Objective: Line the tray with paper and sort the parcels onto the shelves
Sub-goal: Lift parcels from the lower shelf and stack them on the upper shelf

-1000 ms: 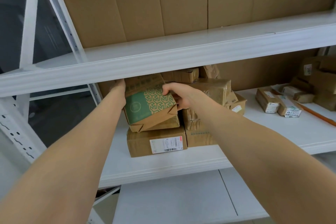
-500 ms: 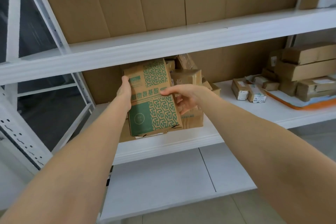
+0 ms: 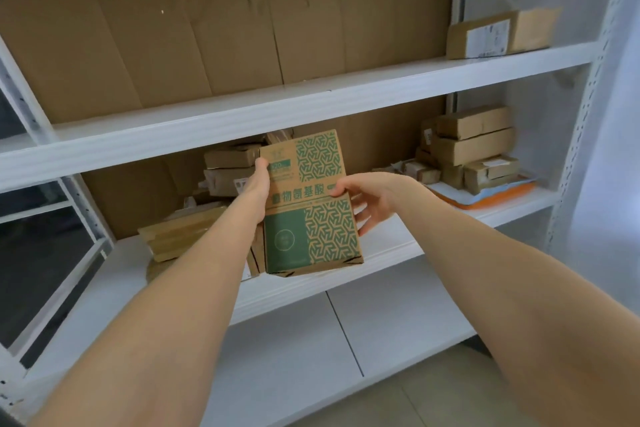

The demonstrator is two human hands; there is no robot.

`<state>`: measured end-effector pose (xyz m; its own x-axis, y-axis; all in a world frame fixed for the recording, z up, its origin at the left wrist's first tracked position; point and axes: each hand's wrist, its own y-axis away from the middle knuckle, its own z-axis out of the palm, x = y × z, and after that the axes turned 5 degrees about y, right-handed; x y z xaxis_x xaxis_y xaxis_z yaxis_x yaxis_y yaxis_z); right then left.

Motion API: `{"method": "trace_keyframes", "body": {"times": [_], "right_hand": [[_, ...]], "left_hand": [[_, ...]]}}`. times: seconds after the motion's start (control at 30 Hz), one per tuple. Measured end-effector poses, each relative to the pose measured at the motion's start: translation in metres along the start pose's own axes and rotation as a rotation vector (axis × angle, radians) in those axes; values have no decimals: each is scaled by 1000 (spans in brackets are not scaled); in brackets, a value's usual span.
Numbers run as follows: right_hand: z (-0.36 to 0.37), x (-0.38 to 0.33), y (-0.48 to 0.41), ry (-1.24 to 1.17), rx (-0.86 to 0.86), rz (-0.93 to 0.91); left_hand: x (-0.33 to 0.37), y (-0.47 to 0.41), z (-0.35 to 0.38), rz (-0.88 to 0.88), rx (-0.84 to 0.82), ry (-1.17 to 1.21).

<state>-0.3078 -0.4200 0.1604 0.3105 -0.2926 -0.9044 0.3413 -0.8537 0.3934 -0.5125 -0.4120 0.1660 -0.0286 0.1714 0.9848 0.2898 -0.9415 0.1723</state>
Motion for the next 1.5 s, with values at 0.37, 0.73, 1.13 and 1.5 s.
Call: {"method": "trace_keyframes", "body": {"times": [0.37, 0.73, 1.13, 1.5], "right_hand": [[-115, 41, 65, -339, 253, -98], [-187, 16, 112, -462, 454, -240], [-233, -65, 82, -555, 537, -432], [-294, -139, 12, -435, 537, -534]], "left_hand": [[19, 23, 120, -91, -533, -162], [79, 32, 200, 125, -691, -211], [160, -4, 233, 403, -590, -73], [234, -80, 283, 361, -315, 69]]}}
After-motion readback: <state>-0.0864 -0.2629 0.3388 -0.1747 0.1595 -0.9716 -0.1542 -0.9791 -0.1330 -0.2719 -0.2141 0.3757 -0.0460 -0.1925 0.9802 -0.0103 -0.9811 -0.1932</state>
